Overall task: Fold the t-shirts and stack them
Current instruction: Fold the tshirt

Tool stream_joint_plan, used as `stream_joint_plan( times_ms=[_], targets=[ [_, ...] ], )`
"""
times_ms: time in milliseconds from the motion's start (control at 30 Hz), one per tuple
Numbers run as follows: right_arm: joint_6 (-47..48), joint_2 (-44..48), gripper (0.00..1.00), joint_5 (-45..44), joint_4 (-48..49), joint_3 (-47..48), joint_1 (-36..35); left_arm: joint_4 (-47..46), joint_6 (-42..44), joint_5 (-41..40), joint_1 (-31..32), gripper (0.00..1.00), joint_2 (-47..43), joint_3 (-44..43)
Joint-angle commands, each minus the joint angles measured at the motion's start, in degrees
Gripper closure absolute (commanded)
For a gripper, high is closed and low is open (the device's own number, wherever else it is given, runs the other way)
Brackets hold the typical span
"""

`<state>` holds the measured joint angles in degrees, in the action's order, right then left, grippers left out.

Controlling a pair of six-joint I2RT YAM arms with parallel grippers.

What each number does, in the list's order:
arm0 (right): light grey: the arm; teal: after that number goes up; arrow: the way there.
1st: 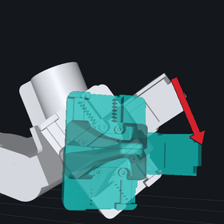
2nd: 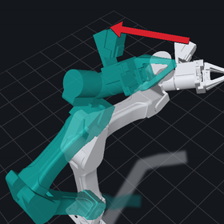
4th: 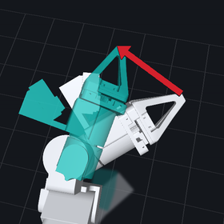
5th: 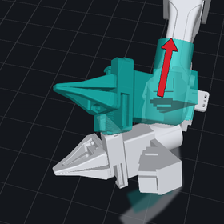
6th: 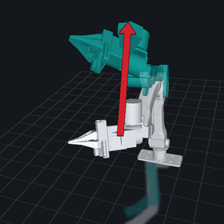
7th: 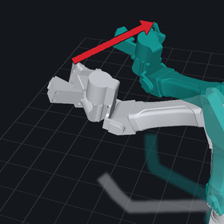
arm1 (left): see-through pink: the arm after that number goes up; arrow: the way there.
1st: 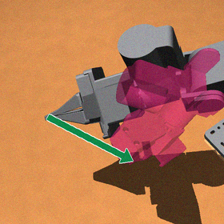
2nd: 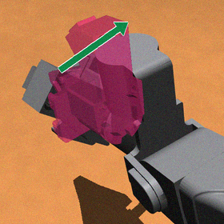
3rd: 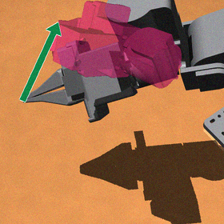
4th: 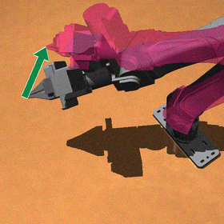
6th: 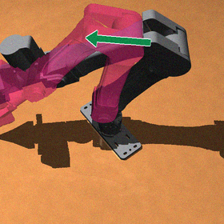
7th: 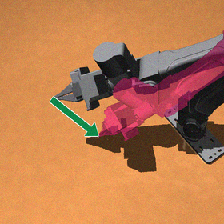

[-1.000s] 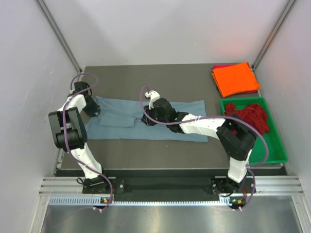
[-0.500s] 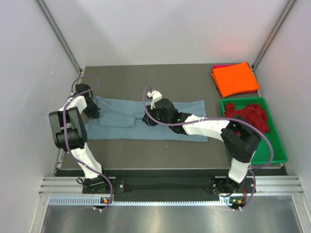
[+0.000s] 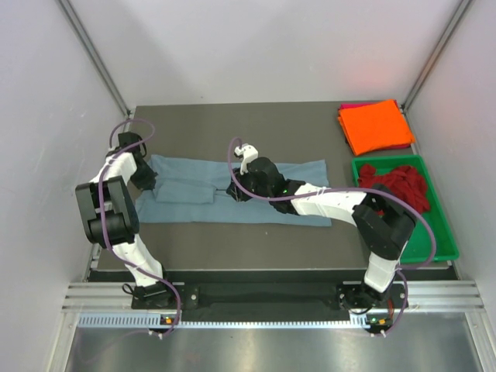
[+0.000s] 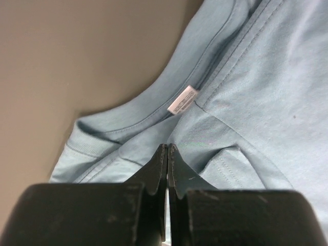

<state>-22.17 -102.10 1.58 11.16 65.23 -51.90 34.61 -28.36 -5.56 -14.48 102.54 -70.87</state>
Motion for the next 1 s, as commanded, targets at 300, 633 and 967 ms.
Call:
stream_joint_plan(
  times_ms=[300, 633, 967],
  targets=[
    [-0.33, 2.44, 0.71, 0.7, 2.99, 0.34, -0.04, 3.53, -0.82, -3.49, -0.2, 0.9, 0.29, -0.32],
    [-0.5, 3.93, 0.7, -0.7, 2.47, -1.77, -0.04, 6.8, 0.14, -1.92, -0.28, 0.78, -0.41, -8.49],
    [-2.25, 2.88, 0.71, -1.15, 1.67, -3.09, 0.31, 1.79, -0.9, 12.77, 0.86, 0.79, -0.06, -3.68]
  ],
)
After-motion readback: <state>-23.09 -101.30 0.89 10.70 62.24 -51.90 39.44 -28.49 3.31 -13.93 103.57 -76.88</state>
